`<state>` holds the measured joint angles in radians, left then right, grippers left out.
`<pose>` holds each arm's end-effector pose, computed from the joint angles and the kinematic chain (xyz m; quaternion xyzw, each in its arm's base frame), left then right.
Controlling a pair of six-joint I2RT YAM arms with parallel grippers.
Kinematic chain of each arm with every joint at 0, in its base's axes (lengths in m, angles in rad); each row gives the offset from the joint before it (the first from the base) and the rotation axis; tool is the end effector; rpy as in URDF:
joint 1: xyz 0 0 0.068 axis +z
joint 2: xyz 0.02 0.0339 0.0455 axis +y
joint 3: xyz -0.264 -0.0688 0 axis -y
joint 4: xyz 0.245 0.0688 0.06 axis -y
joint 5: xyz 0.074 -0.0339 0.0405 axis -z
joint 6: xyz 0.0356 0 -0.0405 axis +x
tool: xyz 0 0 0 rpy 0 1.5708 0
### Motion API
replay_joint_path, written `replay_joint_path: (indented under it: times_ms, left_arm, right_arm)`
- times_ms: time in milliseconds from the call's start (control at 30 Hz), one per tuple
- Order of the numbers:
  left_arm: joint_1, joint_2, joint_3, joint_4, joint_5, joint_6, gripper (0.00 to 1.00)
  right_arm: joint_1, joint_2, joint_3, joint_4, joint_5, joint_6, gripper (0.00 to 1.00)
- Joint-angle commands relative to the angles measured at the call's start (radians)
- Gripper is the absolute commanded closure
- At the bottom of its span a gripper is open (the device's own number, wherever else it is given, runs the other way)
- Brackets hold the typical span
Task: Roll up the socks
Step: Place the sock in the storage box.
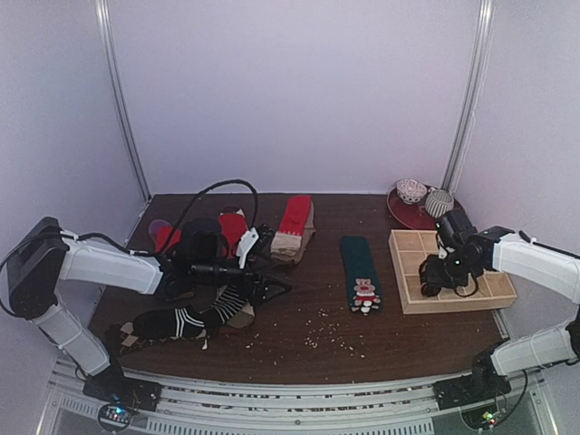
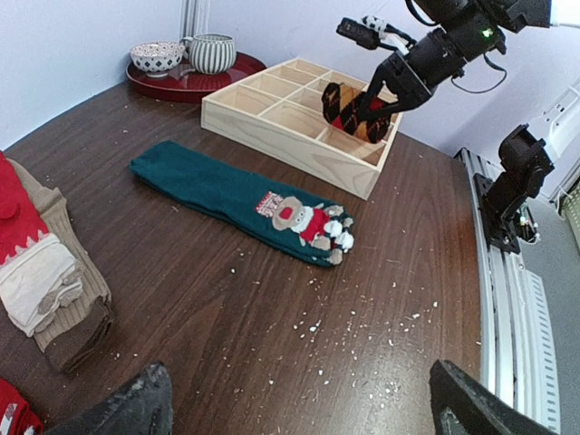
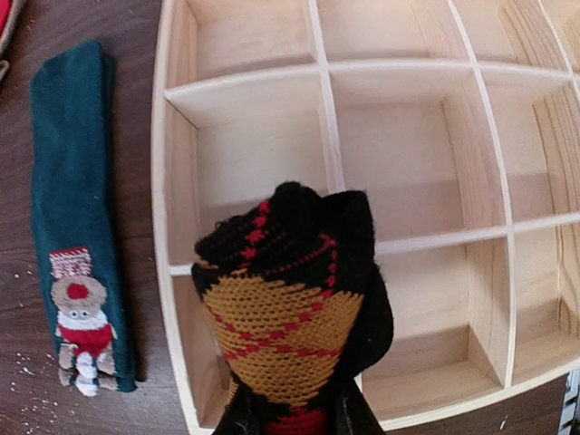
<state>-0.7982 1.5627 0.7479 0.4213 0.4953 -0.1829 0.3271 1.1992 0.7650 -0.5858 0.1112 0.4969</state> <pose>0.2160 -0.2459 0.2000 0.3739 0.7272 -0.4334 0.3788 0.2180 0.0698 0.2176 0.0965 0.9561 0.0597 0.2702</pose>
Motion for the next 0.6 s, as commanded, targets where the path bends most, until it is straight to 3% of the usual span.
replay_joint_path:
  times_ms: [0, 200, 567]
  left_arm:
    - [0.005, -0.006, -0.005, 0.056, 0.017, 0.001, 0.02]
    - [0.005, -0.004, -0.007, 0.043, 0.005, 0.022, 0.02]
    - [0.005, 0.047, 0.019, 0.063, -0.006, 0.013, 0.02]
  right_arm:
    - [-0.013, -0.008, 0.072, 0.087, -0.042, -0.176, 0.99]
    - [-0.014, 0.083, 0.209, 0.020, -0.009, -0.468, 0.99]
    - [-0.015, 0.232, 0.254, 0.132, 0.036, -0.910, 0.99]
